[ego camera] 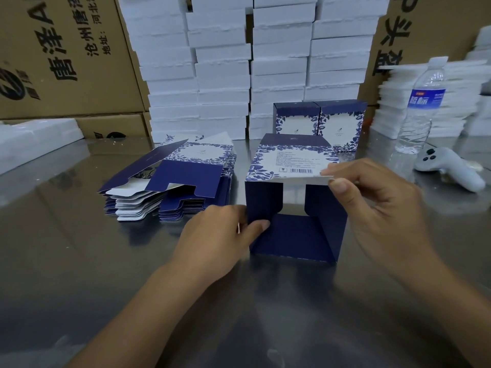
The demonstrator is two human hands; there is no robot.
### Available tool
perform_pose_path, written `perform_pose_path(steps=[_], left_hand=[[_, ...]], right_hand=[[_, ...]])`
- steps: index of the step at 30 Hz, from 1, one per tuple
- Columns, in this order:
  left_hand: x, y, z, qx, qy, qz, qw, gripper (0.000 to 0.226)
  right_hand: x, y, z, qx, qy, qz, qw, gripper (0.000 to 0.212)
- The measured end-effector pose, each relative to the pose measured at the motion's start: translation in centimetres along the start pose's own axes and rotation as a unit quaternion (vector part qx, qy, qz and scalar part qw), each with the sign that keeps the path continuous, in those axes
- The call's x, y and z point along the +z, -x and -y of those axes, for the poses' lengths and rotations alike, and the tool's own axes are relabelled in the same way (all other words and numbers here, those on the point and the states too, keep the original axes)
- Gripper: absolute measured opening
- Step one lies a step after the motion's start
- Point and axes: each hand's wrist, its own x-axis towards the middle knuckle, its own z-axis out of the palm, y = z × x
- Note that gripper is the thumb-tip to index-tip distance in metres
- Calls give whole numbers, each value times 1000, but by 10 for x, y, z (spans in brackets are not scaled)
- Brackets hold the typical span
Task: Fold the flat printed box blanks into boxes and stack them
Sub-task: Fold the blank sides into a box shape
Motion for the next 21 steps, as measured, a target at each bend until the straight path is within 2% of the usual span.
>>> perform_pose_path(steps=[3, 6, 12, 18, 21], left_hand=[[2, -1, 1, 1, -28, 25, 999, 47], [4, 0, -2, 28, -58, 4, 998, 47], [5, -1, -1, 20, -37, 15, 999, 45], [6, 1, 3, 20, -47, 96, 994, 28], [8, 0, 4, 31, -18, 97, 995, 24]], right_hand=[[0, 0, 0, -1, 0, -1, 1000, 30], [0, -1, -1, -1, -1, -3, 1000, 31], [0, -1, -1, -7, 9, -4, 1000, 33], [-1, -1, -1, -6, 8, 0, 1000, 29], [-1, -1, -2, -6, 14, -2, 1000, 24]])
